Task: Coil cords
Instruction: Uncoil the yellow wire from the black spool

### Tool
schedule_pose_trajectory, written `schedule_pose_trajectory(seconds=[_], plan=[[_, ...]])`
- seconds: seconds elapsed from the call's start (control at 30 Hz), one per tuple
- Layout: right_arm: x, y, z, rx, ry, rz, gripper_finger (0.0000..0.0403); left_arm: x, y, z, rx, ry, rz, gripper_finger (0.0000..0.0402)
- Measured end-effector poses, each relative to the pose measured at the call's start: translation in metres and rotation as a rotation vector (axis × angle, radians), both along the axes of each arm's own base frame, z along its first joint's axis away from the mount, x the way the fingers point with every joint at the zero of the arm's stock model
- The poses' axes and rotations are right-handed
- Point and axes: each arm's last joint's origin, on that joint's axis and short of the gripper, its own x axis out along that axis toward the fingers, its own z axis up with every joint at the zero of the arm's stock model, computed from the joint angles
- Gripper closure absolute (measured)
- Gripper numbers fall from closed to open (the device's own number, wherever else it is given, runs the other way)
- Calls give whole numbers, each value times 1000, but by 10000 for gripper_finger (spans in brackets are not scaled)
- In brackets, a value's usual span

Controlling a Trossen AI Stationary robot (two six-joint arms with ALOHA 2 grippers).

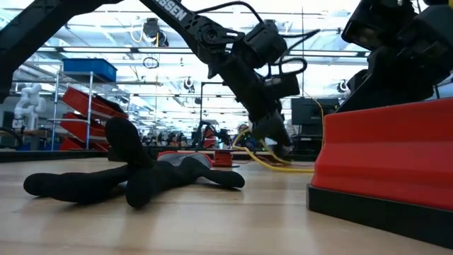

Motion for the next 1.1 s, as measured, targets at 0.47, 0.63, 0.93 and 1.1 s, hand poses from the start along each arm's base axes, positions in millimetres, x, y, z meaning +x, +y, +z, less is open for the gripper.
schedule_pose_trajectory(seconds=[0.47, 0.63, 0.93, 1.1], plan=[[3, -6, 1, -77, -9, -22, 227, -8, -7, 7, -178, 38, -51, 269], [5, -9, 1, -82, -7, -21, 227, -10, -4, 5, -184, 62, -24, 269], [5, -10, 1, -84, -7, -23, 227, -24, -5, 68, -128, -69, -8, 269], [5, -11, 2, -117, -23, -53, 227, -44, -6, 112, -123, -126, 1, 269]])
